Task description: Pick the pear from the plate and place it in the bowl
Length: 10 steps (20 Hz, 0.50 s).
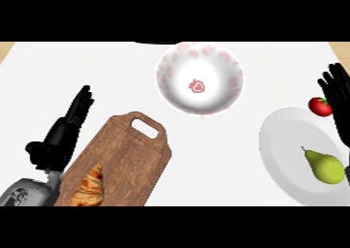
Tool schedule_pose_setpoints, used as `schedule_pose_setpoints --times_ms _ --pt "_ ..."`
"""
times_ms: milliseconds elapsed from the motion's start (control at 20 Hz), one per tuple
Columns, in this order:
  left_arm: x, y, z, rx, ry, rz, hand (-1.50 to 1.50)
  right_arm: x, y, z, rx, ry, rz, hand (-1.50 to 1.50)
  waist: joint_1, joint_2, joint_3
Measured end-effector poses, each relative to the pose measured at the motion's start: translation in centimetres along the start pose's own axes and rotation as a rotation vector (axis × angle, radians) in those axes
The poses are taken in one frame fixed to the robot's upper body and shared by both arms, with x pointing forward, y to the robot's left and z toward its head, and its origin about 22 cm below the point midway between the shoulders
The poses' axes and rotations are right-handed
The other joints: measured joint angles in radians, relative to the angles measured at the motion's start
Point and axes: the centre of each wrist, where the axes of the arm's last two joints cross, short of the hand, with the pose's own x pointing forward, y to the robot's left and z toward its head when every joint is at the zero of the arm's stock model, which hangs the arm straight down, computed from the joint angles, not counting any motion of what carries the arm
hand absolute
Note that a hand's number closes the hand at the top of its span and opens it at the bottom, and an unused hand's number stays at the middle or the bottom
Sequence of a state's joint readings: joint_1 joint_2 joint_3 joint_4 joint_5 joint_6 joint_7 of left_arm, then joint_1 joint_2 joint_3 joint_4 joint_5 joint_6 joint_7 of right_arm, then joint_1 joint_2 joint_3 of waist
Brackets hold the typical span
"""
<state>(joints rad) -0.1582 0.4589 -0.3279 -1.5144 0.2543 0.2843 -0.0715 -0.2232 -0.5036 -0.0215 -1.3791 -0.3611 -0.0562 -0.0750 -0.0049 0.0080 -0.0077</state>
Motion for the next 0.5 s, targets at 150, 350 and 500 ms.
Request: schedule_pose_setpoints --times_ms 150,350,500 --pt "0.3 -0.6 -0.1 0.008 0.002 0.014 0.0 -1.0 0.1 0.6 0.158 0.106 0.046 1.5 0.006 -0.004 0.004" --pt "0.7 -1.3 -0.5 0.016 0.002 0.048 0.0 -1.2 0.5 1.6 0.488 0.261 0.253 1.5 0.027 -0.006 0.001" --pt "0.2 -2.1 -0.2 0.036 0.041 0.084 0.0 -1.8 -1.1 3.4 0.432 0.263 0.375 -1.5 0.002 -0.01 0.004"
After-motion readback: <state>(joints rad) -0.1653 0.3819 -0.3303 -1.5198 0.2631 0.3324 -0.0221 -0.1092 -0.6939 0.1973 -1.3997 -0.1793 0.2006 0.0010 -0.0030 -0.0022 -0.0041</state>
